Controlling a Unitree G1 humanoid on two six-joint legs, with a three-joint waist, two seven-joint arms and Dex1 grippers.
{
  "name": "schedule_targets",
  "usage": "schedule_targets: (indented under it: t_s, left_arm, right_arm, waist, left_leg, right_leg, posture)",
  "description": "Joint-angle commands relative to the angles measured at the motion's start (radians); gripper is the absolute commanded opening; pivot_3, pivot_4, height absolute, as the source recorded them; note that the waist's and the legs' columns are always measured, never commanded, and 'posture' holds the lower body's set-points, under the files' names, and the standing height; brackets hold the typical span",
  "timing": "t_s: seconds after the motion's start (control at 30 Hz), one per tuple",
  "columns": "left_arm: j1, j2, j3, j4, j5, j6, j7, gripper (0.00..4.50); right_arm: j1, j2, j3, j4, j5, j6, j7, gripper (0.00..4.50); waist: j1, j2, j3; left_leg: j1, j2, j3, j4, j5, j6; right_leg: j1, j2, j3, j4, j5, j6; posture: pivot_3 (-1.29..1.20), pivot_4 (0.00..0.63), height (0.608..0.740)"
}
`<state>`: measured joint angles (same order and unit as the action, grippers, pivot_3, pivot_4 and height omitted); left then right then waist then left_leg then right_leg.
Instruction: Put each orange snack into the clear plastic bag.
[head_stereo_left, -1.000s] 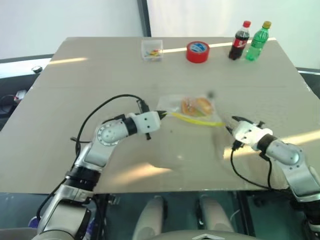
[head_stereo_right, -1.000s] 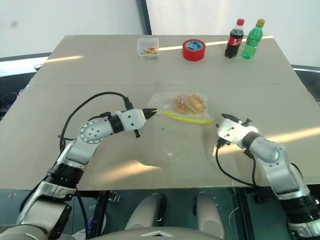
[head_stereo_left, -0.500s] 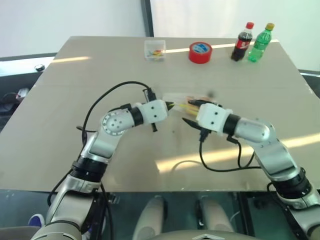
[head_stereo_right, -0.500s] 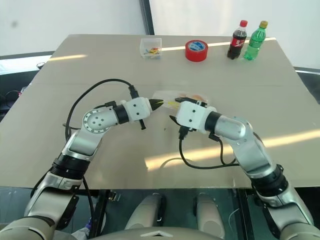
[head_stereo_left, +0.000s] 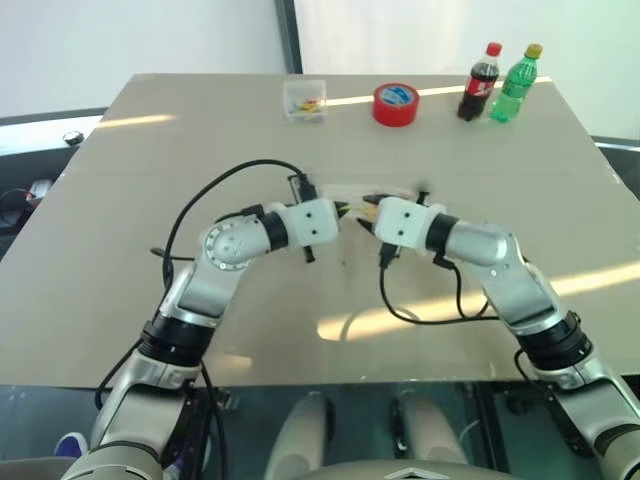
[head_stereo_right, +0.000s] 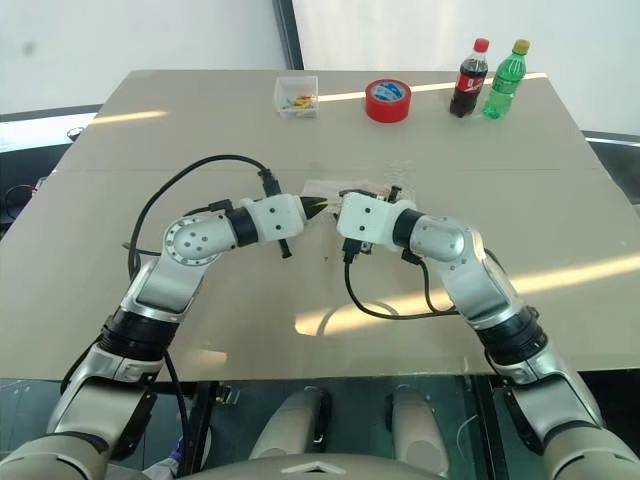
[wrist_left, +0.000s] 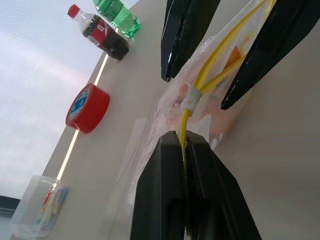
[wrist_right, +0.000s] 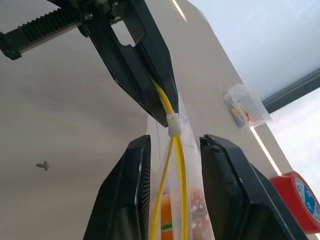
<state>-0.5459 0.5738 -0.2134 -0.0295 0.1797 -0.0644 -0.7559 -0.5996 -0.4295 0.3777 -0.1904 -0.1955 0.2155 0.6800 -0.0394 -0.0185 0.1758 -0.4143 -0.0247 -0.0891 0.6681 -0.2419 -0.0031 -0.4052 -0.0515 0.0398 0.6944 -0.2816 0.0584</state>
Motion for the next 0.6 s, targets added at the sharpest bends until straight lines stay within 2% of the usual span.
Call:
schedule_targets:
  t_s: [0.03,0.27,0.3,0.33,0.6]
  left_arm:
    - [-0.003,0.011,0.002,-0.038,0.019,-0.022,0.010,0.00]
    - [-0.002,0.008,0.000,-0.040,0.031,-0.035,0.008,0.00]
    - [-0.002,0.008,0.000,-0.041,0.033,-0.036,0.008,0.00]
    - [-0.003,0.007,0.000,-0.041,0.033,-0.036,0.008,0.00]
    - [-0.005,0.006,0.001,-0.043,0.034,-0.040,0.008,0.00]
  right_arm:
    - [-0.029,0.010,-0.003,-0.015,-0.009,-0.027,0.003,1.82]
    - [-0.042,0.028,-0.005,0.010,-0.021,-0.039,0.005,1.82]
    - [-0.043,0.030,-0.006,0.012,-0.022,-0.041,0.005,1.28]
    - [-0.044,0.032,-0.007,0.014,-0.026,-0.044,0.005,0.98]
    - [-0.049,0.034,-0.008,0.032,-0.039,-0.067,0.009,0.98]
  waist:
    - [0.000,0.000,0.000]
    - [0.000,0.000,0.000]
    - [0.000,0.000,0.000]
    - [0.000,0.000,0.000]
    - [0.000,0.000,0.000]
  left_leg:
    - [0.000,0.000,0.000,0.000,0.000,0.000]
    - [0.000,0.000,0.000,0.000,0.000,0.000]
    - [0.000,0.000,0.000,0.000,0.000,0.000]
    - [0.000,0.000,0.000,0.000,0.000,0.000]
    - [0.000,0.000,0.000,0.000,0.000,0.000]
  right_leg:
    - [0.000,0.000,0.000,0.000,0.000,0.000]
    - [0.000,0.000,0.000,0.000,0.000,0.000]
    - [0.000,0.000,0.000,0.000,0.000,0.000]
    - [0.000,0.000,0.000,0.000,0.000,0.000]
    - [0.000,0.000,0.000,0.000,0.000,0.000]
  posture:
    - [0.00,0.150,0.740]
    - [0.00,0.150,0.740]
    - [0.00,0.150,0.740]
    - [0.00,0.150,0.740]
    - [0.00,0.150,0.740]
